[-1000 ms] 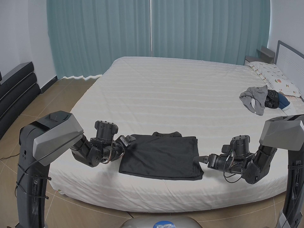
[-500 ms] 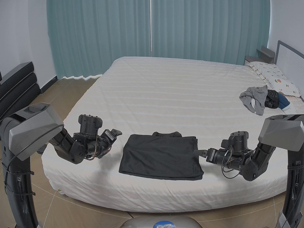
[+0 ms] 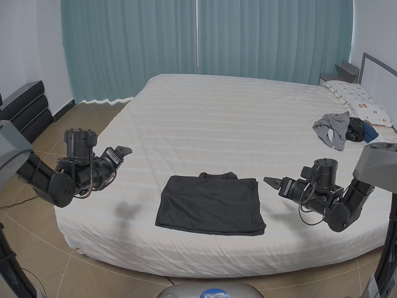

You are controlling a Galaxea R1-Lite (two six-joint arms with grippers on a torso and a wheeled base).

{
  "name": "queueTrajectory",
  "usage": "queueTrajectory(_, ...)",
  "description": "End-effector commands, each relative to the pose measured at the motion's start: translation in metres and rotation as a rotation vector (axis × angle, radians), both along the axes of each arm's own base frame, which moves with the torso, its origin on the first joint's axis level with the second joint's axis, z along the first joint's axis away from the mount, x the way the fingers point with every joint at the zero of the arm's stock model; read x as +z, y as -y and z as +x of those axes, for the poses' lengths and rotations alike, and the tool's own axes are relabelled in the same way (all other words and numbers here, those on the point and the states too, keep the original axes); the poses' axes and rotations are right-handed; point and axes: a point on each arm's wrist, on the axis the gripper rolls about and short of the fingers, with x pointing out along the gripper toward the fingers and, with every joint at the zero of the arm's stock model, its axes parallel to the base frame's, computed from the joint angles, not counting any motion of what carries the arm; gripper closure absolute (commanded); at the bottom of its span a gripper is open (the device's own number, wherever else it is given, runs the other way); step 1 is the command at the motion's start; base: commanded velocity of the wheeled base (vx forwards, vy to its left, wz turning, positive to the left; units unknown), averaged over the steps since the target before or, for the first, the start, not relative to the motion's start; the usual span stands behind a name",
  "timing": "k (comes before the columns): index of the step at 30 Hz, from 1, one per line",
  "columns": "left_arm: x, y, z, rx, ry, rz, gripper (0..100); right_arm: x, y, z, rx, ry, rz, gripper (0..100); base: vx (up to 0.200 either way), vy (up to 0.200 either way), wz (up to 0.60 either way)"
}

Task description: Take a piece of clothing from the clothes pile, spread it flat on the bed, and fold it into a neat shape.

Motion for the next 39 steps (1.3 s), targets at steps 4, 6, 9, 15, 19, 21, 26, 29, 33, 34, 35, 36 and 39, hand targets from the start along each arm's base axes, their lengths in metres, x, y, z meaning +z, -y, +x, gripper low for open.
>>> queueTrajectory(4, 0.066, -0.021, -0.09, 0.053, 0.221, 0.203, 0, 0.079, 0.032, -0.085, -0.007, 0.212, -0.052, 0, 0.0, 0.0, 0.0)
queueTrajectory(6, 0.076, -0.024, -0.109, 0.061, 0.268, 0.232, 0, 0.084, 0.039, -0.1, -0.013, 0.238, -0.074, 0, 0.0, 0.0, 0.0)
queueTrajectory(9, 0.089, -0.03, -0.136, 0.086, 0.338, 0.275, 0, 0.092, 0.045, -0.124, -0.011, 0.282, -0.094, 0, 0.0, 0.0, 0.0)
queueTrajectory(15, 0.093, -0.04, -0.187, 0.128, 0.422, 0.422, 0, 0.099, 0.054, -0.167, -0.002, 0.354, -0.136, 0, 0.0, 0.0, 0.0)
queueTrajectory(19, 0.093, -0.047, -0.221, 0.138, 0.492, 0.481, 0, 0.103, 0.059, -0.188, 0.0, 0.405, -0.138, 0, 0.0, 0.0, 0.0)
queueTrajectory(21, 0.091, -0.049, -0.235, 0.14, 0.52, 0.519, 0, 0.102, 0.062, -0.199, -0.003, 0.422, -0.157, 0, 0.0, 0.0, 0.0)
queueTrajectory(26, 0.077, -0.055, -0.266, 0.164, 0.518, 0.633, 0, 0.099, 0.068, -0.229, 0.001, 0.445, -0.187, 0, 0.0, 0.0, 0.0)
queueTrajectory(29, 0.072, -0.059, -0.285, 0.166, 0.526, 0.649, 0, 0.098, 0.072, -0.246, 0.003, 0.439, -0.188, 0, 0.0, 0.0, 0.0)
queueTrajectory(33, 0.063, -0.063, -0.309, 0.164, 0.513, 0.679, 0, 0.097, 0.077, -0.271, 0.011, 0.446, -0.206, 0, 0.0, 0.0, 0.0)
queueTrajectory(34, 0.06, -0.064, -0.315, 0.16, 0.509, 0.7, 0, 0.097, 0.079, -0.276, 0.013, 0.444, -0.216, 0, 0.0, 0.0, 0.0)
queueTrajectory(35, 0.058, -0.065, -0.319, 0.162, 0.511, 0.71, 0, 0.097, 0.079, -0.279, 0.014, 0.441, -0.221, 0, 0.0, 0.0, 0.0)
queueTrajectory(36, 0.055, -0.067, -0.327, 0.171, 0.518, 0.734, 0, 0.097, 0.081, -0.287, 0.017, 0.436, -0.23, 0, 0.0, 0.0, 0.0)
queueTrajectory(39, 0.048, -0.069, -0.344, 0.214, 0.523, 0.816, 0, 0.093, 0.086, -0.307, 0.013, 0.416, -0.28, 0, 0.0, 0.0, 0.0)
